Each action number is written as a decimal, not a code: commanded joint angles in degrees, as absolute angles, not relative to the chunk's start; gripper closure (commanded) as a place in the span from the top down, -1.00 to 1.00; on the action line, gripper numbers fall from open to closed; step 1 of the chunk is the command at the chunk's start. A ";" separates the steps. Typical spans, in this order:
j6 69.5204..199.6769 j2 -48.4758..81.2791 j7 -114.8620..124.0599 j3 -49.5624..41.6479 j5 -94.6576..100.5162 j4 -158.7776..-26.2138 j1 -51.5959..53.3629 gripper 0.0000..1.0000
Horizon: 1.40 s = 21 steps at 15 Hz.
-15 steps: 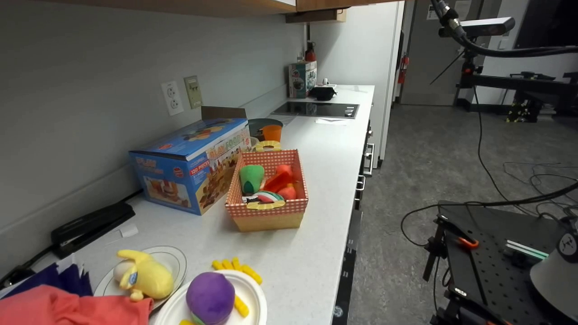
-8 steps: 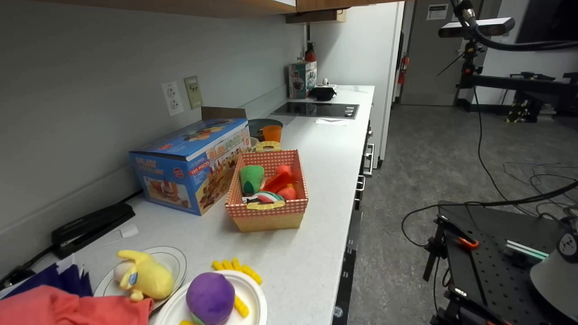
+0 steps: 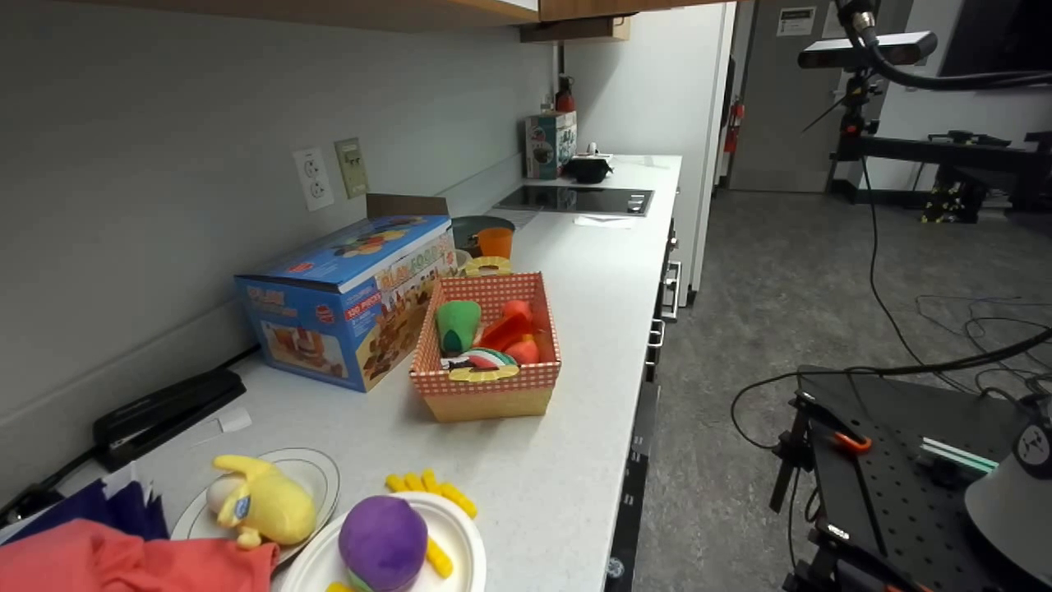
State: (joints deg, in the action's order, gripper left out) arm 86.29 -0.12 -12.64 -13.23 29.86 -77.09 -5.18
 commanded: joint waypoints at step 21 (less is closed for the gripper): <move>75.94 -8.62 -13.78 -16.38 29.76 -83.85 -14.40 1.00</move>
